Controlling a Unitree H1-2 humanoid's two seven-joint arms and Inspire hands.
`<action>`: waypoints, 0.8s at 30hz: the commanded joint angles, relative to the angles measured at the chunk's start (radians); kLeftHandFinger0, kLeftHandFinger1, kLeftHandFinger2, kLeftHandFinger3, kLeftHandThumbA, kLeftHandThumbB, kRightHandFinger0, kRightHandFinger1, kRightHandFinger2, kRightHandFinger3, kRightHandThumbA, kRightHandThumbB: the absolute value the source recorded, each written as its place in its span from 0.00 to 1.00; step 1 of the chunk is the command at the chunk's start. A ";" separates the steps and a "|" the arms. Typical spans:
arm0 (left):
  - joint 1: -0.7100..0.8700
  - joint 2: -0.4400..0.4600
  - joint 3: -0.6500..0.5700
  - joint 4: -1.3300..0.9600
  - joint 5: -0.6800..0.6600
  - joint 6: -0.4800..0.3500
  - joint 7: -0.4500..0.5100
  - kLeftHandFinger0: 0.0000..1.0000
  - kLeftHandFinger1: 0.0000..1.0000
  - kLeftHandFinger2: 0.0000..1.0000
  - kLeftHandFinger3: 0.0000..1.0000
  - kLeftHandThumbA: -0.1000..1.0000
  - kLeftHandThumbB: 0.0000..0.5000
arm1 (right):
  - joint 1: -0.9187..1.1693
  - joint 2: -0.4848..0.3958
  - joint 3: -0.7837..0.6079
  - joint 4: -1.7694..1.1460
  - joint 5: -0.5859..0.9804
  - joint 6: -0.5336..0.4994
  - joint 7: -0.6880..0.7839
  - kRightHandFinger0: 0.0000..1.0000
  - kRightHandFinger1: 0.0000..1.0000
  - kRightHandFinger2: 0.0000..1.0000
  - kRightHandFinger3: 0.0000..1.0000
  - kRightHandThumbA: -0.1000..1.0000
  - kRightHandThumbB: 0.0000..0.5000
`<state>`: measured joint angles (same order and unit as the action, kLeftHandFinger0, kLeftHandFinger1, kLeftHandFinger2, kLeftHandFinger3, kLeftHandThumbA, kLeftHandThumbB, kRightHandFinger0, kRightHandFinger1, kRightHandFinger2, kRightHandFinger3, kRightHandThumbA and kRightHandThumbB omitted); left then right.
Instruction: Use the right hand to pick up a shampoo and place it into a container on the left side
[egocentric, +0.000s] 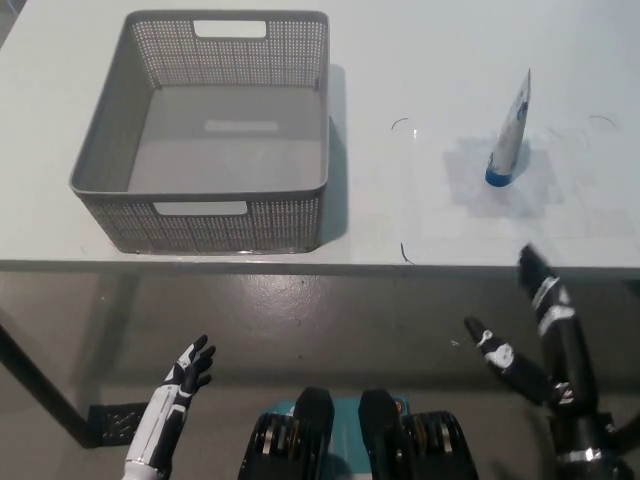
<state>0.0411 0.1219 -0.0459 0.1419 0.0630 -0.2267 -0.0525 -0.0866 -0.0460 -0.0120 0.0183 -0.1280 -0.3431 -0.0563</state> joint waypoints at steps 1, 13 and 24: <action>-0.003 0.011 0.005 -0.013 -0.001 -0.039 -0.004 1.00 1.00 1.00 1.00 1.00 0.21 | -0.100 -0.015 -0.043 -0.056 -0.084 0.074 -0.059 1.00 1.00 1.00 1.00 0.91 0.85; 0.049 -0.002 -0.002 -0.013 0.003 -0.059 0.000 1.00 1.00 1.00 1.00 1.00 0.18 | -0.324 -0.041 -0.139 0.170 0.016 0.111 -0.077 1.00 1.00 1.00 1.00 0.91 0.84; 0.065 -0.004 0.002 -0.017 -0.007 -0.063 -0.003 1.00 1.00 1.00 1.00 1.00 0.17 | -0.552 -0.094 -0.157 0.554 0.031 0.074 -0.104 1.00 1.00 1.00 1.00 0.88 0.77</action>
<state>0.1087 0.1157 -0.0469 0.1426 0.0622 -0.2408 -0.0530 -0.5438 -0.1221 -0.1526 0.5107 -0.1273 -0.2362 -0.1244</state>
